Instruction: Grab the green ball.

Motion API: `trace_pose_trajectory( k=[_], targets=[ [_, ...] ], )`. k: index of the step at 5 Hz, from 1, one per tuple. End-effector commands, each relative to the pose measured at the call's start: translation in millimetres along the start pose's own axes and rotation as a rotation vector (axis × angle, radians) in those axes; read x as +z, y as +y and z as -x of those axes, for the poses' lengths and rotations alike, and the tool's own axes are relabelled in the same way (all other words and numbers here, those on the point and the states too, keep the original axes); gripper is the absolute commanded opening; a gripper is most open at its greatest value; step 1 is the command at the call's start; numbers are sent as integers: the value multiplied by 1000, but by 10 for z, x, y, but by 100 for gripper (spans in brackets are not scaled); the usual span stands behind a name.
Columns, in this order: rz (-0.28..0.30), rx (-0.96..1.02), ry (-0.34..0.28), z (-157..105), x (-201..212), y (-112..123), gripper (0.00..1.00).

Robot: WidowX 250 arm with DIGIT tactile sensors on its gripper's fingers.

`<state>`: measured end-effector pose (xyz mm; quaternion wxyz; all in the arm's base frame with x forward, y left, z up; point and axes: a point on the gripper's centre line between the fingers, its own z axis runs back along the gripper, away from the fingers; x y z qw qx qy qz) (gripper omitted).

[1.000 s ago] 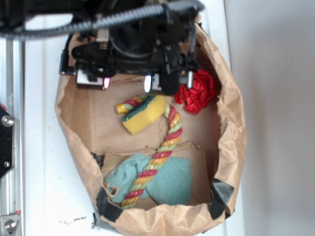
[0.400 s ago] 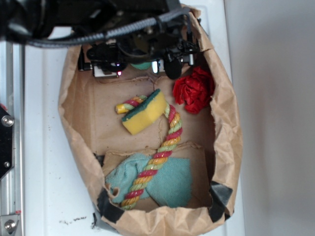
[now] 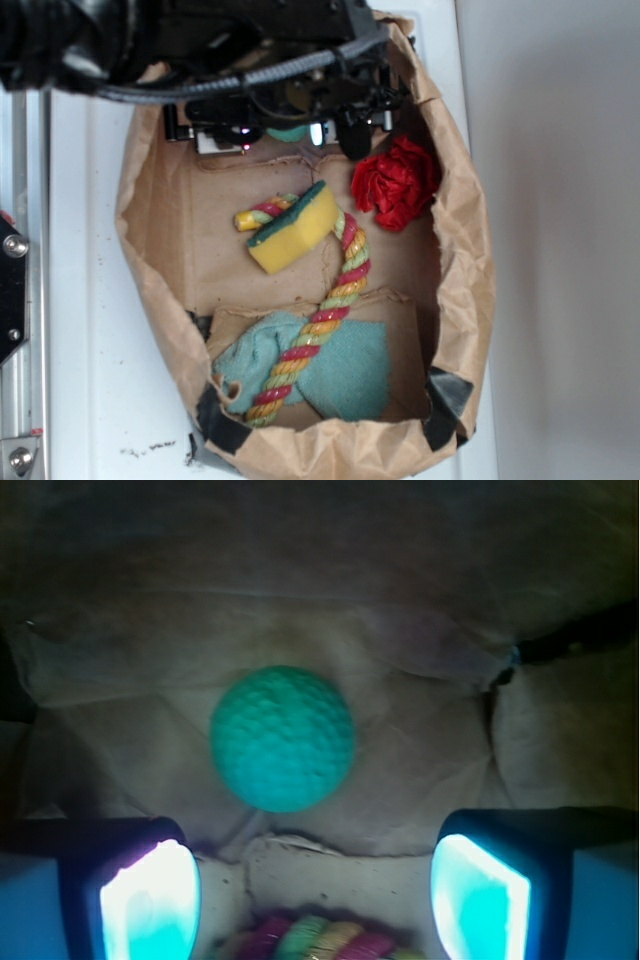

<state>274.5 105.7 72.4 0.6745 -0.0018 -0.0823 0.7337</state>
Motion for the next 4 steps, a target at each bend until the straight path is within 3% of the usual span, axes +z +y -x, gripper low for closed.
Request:
trace_pose_trajectory(
  k=[1, 2, 4],
  targets=[
    [32, 28, -28, -22, 38, -100, 100],
    [30, 33, -27, 13, 38, -164, 100],
    [-60, 53, -80, -167, -159, -120, 100]
  ],
)
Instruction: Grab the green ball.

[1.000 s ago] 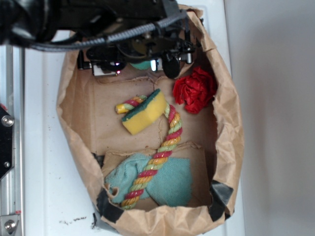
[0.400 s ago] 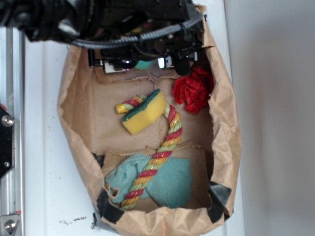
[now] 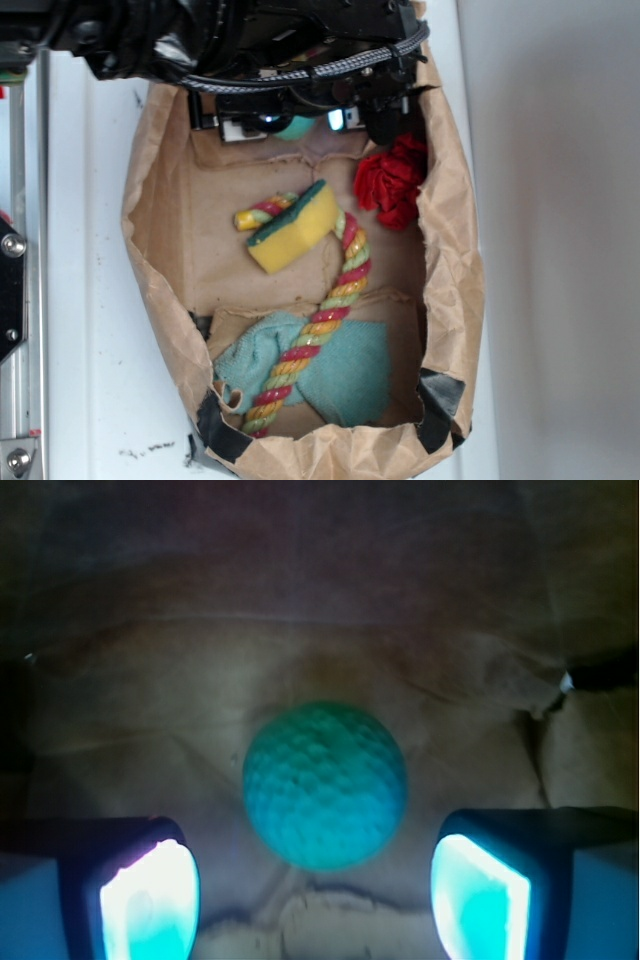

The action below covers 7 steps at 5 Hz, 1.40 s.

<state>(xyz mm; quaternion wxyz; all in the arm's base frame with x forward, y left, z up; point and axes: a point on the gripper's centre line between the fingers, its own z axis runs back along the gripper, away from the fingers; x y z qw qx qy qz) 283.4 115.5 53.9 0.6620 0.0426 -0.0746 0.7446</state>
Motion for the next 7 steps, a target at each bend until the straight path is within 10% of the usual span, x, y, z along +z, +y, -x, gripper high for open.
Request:
trace_pose_trajectory(
  k=[1, 6, 7],
  targets=[
    [-6, 44, -29, -147, 5, -70, 100],
    [-71, 60, -39, -189, -68, -110, 100],
    [-63, 63, -34, -188, -67, -109, 0]
  ],
)
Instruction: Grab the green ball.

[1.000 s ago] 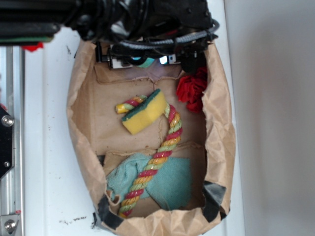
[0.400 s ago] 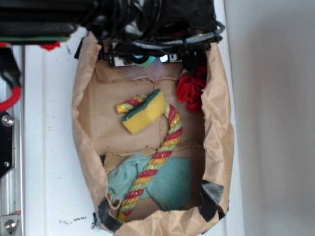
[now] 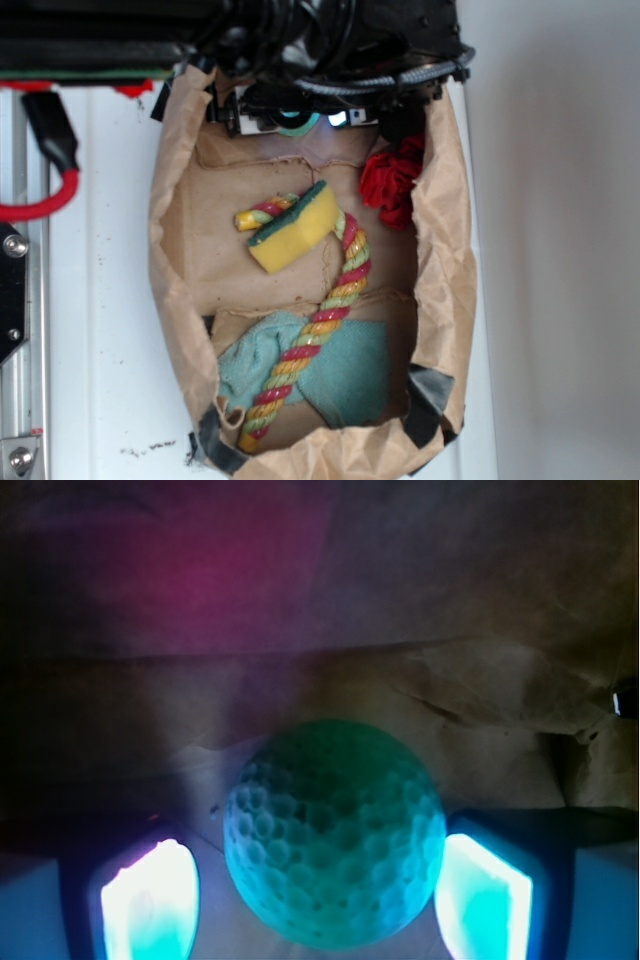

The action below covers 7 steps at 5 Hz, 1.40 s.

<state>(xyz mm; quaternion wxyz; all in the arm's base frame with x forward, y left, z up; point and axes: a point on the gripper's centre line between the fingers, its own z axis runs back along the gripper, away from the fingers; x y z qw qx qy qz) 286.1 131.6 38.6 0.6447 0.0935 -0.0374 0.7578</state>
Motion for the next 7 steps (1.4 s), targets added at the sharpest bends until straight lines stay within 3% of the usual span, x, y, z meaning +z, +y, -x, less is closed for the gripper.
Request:
trace_pose_trajectory(
  k=[1, 4, 5, 6, 7],
  targets=[
    [68, 27, -5, -55, 122, -53, 0],
    [82, -16, 12, -73, 183, -35, 0],
    [66, -256, 126, -76, 334, 27, 0],
    [82, -408, 152, 44, 515, 177, 0],
    [154, -564, 167, 228, 811, 444, 0]
  ],
)
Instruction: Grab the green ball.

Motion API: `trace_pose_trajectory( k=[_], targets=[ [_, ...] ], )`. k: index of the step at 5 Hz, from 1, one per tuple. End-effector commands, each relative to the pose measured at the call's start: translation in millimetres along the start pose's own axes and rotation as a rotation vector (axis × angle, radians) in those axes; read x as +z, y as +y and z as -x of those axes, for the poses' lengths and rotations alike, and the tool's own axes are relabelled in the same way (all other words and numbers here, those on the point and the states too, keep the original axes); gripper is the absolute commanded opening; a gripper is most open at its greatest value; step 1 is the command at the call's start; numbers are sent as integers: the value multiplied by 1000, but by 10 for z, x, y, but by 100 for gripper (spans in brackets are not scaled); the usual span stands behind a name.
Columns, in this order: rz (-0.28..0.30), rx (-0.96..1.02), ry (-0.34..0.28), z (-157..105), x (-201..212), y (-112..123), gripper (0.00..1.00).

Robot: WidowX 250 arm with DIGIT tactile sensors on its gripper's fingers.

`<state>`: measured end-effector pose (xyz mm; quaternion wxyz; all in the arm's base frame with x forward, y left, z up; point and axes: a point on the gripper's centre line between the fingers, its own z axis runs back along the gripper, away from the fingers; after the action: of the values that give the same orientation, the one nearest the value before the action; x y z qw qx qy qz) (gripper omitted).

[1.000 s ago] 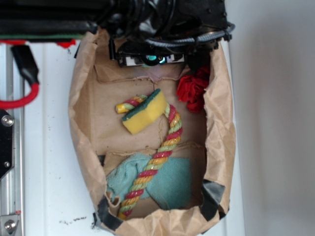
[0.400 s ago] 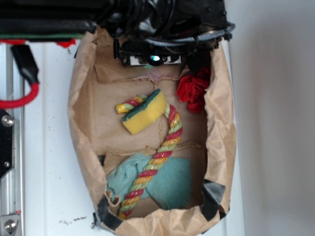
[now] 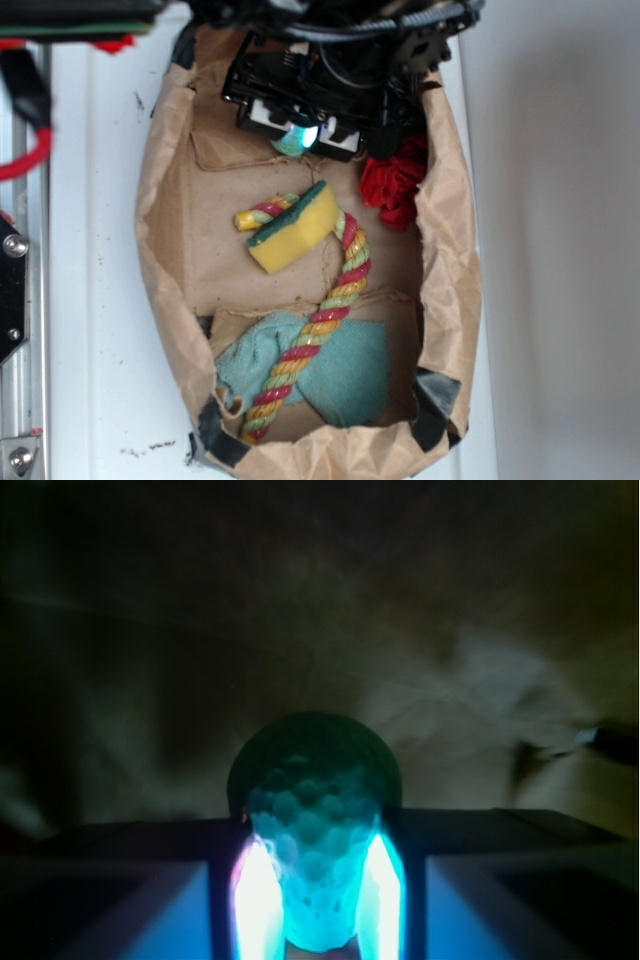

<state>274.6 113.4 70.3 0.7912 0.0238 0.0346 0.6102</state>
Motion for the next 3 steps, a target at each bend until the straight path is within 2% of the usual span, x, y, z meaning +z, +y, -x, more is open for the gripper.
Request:
trace_pose_trajectory(
  k=[1, 2, 3],
  targets=[
    [173, -282, -39, 597, 692, 393, 0],
    [198, -374, -31, 766, 863, 531, 0],
    [202, -447, -34, 783, 949, 457, 0]
  ],
)
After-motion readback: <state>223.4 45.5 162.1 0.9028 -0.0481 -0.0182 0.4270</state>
